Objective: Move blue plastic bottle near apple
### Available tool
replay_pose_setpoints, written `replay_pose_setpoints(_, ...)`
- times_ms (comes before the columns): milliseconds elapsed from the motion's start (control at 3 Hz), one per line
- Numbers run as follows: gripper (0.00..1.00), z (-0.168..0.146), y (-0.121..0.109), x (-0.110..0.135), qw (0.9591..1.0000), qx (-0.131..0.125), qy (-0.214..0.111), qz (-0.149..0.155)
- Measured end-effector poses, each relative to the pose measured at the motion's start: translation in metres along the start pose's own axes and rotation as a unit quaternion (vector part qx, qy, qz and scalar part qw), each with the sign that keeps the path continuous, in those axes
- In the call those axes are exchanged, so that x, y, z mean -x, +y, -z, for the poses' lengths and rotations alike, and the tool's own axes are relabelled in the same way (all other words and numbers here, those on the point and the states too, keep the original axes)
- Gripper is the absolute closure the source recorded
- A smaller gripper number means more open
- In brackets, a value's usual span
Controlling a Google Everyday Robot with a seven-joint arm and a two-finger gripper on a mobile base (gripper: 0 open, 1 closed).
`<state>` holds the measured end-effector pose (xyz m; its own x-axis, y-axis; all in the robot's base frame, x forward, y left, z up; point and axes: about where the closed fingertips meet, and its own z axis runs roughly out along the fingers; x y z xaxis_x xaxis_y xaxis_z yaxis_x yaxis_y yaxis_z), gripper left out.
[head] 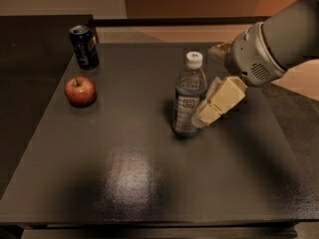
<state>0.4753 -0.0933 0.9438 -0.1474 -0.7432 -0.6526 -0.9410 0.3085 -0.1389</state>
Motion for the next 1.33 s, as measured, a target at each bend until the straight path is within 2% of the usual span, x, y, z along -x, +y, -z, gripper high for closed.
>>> replay_pose_setpoints(333,0.17,-0.012,0.008,0.01,0.9997,0.018,-0.016,0.006)
replay_pose_setpoints(667,0.41,-0.019,0.013,0.015,0.9992,0.031,-0.023,0.01)
replay_pose_setpoints(1000,0.64,-0.021,0.014,0.023,0.9988,0.037,-0.029,0.012)
replay_pose_setpoints(1333,0.87,-0.019,0.007,0.045,0.9984,0.036,-0.041,0.016)
